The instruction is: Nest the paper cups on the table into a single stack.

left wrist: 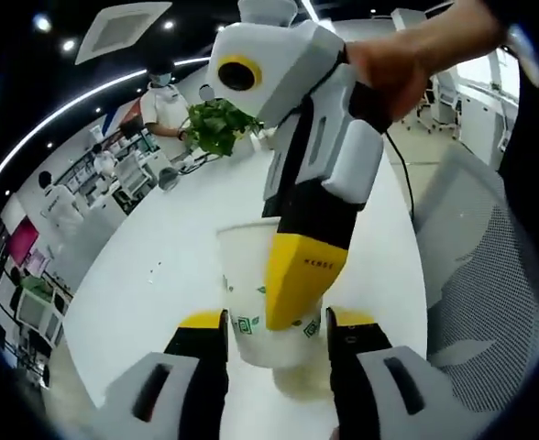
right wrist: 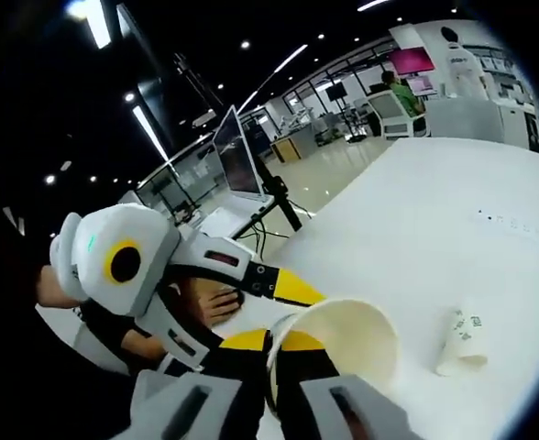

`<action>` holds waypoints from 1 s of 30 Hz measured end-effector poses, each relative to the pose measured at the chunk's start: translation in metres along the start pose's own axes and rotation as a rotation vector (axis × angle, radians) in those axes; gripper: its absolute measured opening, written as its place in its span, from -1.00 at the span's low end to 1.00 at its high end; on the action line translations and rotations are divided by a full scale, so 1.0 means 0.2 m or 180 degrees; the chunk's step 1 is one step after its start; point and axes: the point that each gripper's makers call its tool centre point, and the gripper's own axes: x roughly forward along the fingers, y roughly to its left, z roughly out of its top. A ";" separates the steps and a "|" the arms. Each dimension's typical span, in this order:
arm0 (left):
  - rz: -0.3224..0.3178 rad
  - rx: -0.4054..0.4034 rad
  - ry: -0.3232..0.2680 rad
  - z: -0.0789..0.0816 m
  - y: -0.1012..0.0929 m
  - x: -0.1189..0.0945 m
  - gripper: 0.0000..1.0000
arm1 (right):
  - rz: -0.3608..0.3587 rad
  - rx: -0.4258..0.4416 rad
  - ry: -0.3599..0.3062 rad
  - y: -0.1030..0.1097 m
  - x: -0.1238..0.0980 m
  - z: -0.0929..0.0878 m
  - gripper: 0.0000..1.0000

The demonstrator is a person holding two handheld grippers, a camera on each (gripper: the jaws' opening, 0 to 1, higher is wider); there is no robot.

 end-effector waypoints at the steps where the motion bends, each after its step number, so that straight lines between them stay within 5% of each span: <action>1: 0.0007 -0.0018 0.0005 -0.01 0.00 -0.01 -0.08 | -0.0004 -0.0007 0.0003 -0.01 0.00 0.00 -1.00; 9: 0.0247 -0.0715 -0.0244 -0.04 0.08 -0.12 0.05 | -0.0024 -0.0109 0.0087 0.01 0.02 0.00 -1.00; 16: 0.0416 -0.1146 -0.0279 -0.20 0.14 -0.20 0.12 | -0.0007 -0.0301 0.0304 0.05 0.07 -0.05 -1.00; 30: 0.0559 -0.1462 -0.0263 -0.34 0.15 -0.29 0.14 | -0.0078 -0.0786 0.0890 0.07 0.18 -0.20 -1.00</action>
